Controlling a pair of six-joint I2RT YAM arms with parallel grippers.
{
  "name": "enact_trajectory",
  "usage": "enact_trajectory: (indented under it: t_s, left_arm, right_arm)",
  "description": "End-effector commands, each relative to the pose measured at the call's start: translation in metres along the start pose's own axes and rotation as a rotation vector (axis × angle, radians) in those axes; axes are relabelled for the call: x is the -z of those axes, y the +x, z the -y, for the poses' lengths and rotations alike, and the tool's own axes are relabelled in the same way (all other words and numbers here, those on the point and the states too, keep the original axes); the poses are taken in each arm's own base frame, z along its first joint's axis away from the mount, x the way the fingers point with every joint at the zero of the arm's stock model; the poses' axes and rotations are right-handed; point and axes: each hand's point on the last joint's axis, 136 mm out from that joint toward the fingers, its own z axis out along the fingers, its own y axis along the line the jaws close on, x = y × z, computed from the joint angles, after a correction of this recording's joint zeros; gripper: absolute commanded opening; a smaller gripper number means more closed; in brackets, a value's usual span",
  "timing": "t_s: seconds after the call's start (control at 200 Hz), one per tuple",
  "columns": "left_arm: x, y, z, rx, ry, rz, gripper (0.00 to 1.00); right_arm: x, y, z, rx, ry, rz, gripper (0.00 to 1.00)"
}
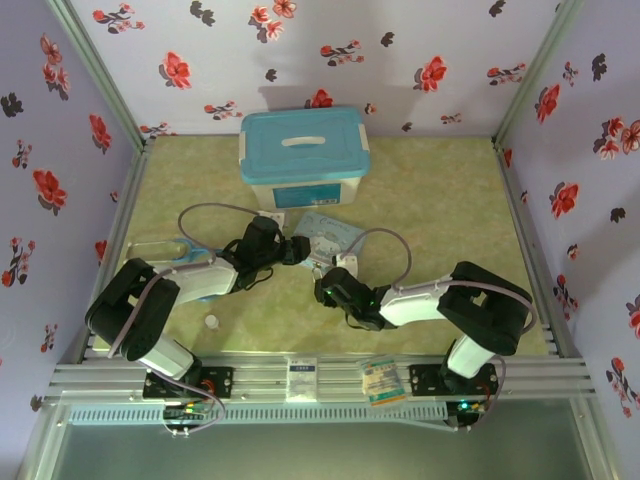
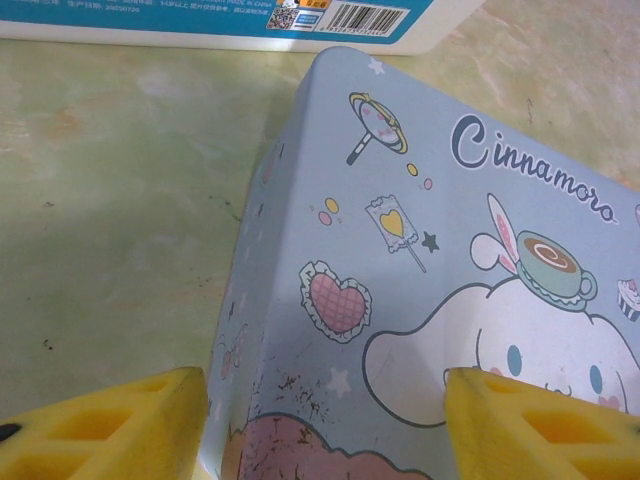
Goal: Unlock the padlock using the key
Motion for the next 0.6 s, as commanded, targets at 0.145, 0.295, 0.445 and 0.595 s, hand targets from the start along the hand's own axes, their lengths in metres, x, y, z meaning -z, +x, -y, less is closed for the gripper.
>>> enact_trajectory:
  t_s: [0.145, 0.295, 0.445, 0.595]
  left_arm:
    - [-0.002, 0.019, -0.005, 0.018, -0.014, -0.052, 0.63]
    - [-0.003, 0.024, -0.008, 0.024, -0.024, -0.061, 0.59]
    - [-0.002, 0.026, -0.009, 0.038, -0.029, -0.061, 0.58]
    - [-0.001, 0.029, -0.009, 0.035, -0.033, -0.067, 0.55]
  right_arm:
    - [0.004, 0.010, 0.023, 0.128, 0.202, -0.024, 0.44]
    - [-0.001, 0.019, 0.021, 0.167, 0.221, -0.067, 0.42]
    - [0.001, 0.030, 0.029, 0.144, 0.228, -0.070, 0.32]
    - [0.003, 0.028, 0.024, 0.142, 0.175, -0.054, 0.28]
